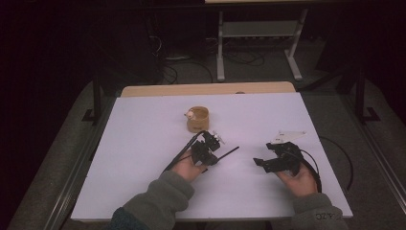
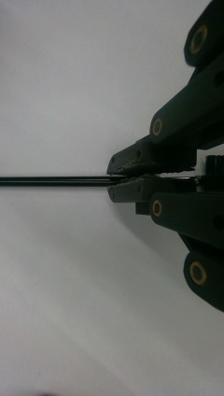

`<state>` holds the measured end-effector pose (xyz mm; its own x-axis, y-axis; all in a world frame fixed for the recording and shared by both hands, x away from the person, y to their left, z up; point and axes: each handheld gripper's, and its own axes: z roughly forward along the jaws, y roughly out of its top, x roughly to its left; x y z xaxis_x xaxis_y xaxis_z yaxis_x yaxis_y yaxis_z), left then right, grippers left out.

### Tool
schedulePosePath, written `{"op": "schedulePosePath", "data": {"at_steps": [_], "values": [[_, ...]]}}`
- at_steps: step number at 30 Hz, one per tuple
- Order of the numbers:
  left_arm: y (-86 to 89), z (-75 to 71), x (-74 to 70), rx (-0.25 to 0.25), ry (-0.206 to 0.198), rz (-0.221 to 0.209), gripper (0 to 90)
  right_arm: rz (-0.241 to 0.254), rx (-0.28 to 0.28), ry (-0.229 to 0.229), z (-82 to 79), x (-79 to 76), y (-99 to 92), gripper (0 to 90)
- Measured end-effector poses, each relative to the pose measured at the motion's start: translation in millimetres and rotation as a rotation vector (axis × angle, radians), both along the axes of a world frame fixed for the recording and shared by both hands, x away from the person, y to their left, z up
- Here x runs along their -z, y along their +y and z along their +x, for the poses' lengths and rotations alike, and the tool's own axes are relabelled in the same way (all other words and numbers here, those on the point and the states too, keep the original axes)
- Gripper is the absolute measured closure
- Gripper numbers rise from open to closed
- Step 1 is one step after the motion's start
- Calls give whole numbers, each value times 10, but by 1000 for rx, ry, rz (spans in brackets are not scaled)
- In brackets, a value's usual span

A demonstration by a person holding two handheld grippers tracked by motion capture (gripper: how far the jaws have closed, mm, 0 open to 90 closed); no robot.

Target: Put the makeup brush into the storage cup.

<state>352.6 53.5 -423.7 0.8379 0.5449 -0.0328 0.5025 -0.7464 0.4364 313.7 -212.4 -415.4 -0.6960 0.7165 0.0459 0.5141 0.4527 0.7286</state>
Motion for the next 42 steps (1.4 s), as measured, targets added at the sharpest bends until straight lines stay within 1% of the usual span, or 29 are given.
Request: {"op": "schedulePosePath", "data": {"at_steps": [5,7,11,12,13,14,15,17,18,19,20,22,23,25,26,27,28,30,31,32,33,35,36,37,38,39,40,41,42], "values": [[41,-18,-57,-6,-6,-19,861,4,1,-1,-6,-8,-2,219],[72,-27,-92,5,-10,-14,861,8,1,-3,-12,-11,-2,219],[128,-35,-142,10,-11,-19,861,14,-6,-4,-17,-20,3,220],[168,-45,-169,15,-16,-28,861,14,-14,-11,-19,-31,10,219],[185,-54,-184,15,-15,-32,861,22,-16,-7,-25,-42,21,219],[214,-56,-208,29,-15,-25,861,21,-25,-13,-26,-56,29,218],[241,-66,-226,33,-16,-34,861,27,-32,-14,-30,-76,45,216],[266,-78,-245,32,-18,-43,861,33,-42,-9,-34,-101,67,213],[335,-103,-298,53,-19,-61,861,31,-69,-19,-38,-154,112,214],[378,-110,-332,64,-19,-58,861,38,-81,-22,-42,-183,137,214],[419,-123,-362,69,-28,-55,861,42,-94,-19,-42,-213,166,214],[500,-159,-415,70,-27,-74,861,44,-125,-22,-39,-279,226,214],[546,-172,-444,80,-28,-69,861,45,-143,-24,-35,-312,256,213],[634,-201,-490,95,-30,-86,861,39,-178,-24,-26,-381,334,206],[634,-201,-490,95,-30,-86,861,36,-194,-21,-22,-416,378,205],[677,-213,-513,102,-29,-90,861,36,-194,-21,-22,-416,378,205],[749,-248,-547,115,-20,-120,860,27,-233,-13,-8,-477,478,205],[810,-284,-570,125,-23,-131,860,11,-269,-2,1,-532,587,213],[837,-300,-576,140,-21,-142,860,6,-289,-2,7,-555,643,222],[861,-319,-585,147,-25,-142,860,-12,-317,-9,18,-576,689,233],[877,-334,-582,145,-27,-143,860,-17,-339,-17,26,-591,741,242],[914,-346,-594,183,-21,-138,860,-29,-379,-19,44,-609,842,264],[914,-346,-594,183,-21,-138,860,-29,-379,-19,44,-609,842,264],[925,-364,-591,190,-20,-142,860,-54,-413,-14,61,-610,949,289],[928,-374,-594,209,-15,-142,860,-67,-429,-11,73,-600,1001,306],[928,-374,-594,209,-15,-142,860,-78,-449,-8,84,-587,1051,330],[920,-402,-585,235,-19,-137,860,-89,-473,-10,99,-568,1095,352],[920,-402,-585,235,-19,-137,860,-89,-473,-10,99,-568,1095,352],[919,-413,-582,248,-17,-129,860,-105,-513,-4,122,-525,1171,386]]}}
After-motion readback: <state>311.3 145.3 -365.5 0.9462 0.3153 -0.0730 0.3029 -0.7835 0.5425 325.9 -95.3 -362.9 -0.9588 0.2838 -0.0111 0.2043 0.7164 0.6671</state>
